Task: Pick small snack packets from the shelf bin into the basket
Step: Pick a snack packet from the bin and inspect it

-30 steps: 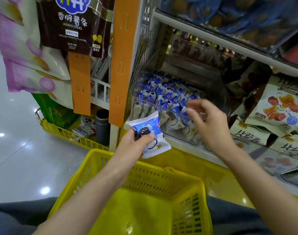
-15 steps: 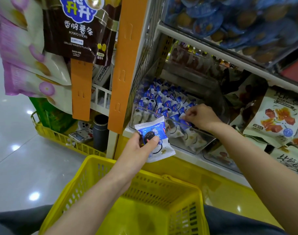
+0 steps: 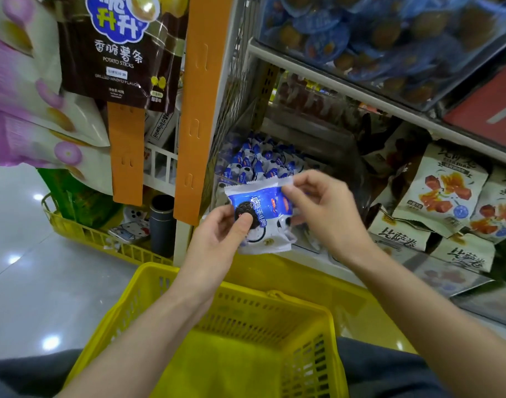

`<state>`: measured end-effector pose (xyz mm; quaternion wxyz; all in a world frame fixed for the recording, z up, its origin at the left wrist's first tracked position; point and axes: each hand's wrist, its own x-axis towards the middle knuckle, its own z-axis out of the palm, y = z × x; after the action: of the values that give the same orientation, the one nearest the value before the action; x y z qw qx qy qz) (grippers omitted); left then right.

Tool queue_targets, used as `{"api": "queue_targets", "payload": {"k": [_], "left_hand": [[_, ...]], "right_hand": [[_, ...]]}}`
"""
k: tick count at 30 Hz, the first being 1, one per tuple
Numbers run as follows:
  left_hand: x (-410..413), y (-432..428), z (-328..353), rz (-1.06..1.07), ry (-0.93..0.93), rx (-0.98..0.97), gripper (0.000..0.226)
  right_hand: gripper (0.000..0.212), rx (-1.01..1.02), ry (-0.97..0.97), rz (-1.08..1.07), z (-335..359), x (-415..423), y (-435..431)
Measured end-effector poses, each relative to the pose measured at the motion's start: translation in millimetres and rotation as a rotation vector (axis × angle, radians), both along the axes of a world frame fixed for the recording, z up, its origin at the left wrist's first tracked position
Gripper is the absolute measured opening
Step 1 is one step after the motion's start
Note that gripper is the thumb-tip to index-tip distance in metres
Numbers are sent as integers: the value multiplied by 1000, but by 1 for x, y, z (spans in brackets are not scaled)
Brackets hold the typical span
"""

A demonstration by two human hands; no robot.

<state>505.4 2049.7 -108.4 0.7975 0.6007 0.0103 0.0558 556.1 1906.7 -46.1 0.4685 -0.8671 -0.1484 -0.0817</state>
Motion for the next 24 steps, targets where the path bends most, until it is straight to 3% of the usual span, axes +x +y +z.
{"api": "queue_targets", "payload": {"k": [3,5,9,13,16,24], "left_hand": [[-2,2,-3,-7,26,-6,34],[-2,3,-5,-55,110,-122,50],[-4,4,-3,-207,209,-164,52],[-5,2,-6,-156,246,-52,47],[-4,0,-7,-108,268,3,43],[4,3,-5,-12,291,-112,23]], "right_hand": [[10,112,173,29,-11,-9,4],[12,246,297,46,-15,-14,7],[31,307,411,113,-17,-22,6],[11,220,358,151,-19,-31,3],[21,142,250,108,-21,-32,1],[12,280,213,-23,1,-14,-16]]}}
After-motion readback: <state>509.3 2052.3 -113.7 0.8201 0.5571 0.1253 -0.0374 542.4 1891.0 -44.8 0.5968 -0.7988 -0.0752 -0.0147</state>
